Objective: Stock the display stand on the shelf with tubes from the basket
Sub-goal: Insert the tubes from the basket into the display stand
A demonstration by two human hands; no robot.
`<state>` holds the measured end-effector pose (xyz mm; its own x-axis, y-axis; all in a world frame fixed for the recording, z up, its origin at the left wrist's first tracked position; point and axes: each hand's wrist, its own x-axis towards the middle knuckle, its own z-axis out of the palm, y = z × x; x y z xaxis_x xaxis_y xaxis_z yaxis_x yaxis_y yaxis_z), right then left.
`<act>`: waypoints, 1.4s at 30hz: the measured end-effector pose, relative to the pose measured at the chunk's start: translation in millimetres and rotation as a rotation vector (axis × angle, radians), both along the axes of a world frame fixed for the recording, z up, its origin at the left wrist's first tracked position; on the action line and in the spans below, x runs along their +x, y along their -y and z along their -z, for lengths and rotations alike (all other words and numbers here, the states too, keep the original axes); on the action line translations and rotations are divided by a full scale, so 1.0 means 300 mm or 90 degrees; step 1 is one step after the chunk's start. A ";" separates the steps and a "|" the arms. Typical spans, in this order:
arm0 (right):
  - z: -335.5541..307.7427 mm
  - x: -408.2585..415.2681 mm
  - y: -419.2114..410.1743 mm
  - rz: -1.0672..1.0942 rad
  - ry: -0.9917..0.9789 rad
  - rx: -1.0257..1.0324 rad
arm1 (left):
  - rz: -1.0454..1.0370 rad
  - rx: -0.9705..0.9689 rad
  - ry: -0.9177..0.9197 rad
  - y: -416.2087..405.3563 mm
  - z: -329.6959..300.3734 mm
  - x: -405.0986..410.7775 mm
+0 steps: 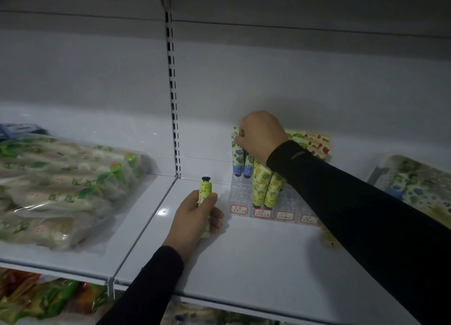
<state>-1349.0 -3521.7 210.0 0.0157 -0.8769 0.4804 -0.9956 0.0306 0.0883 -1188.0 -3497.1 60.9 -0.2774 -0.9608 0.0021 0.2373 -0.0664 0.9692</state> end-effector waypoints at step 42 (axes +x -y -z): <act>-0.004 -0.098 -0.088 -0.042 0.267 -0.215 | -0.001 -0.012 0.027 -0.010 -0.017 0.004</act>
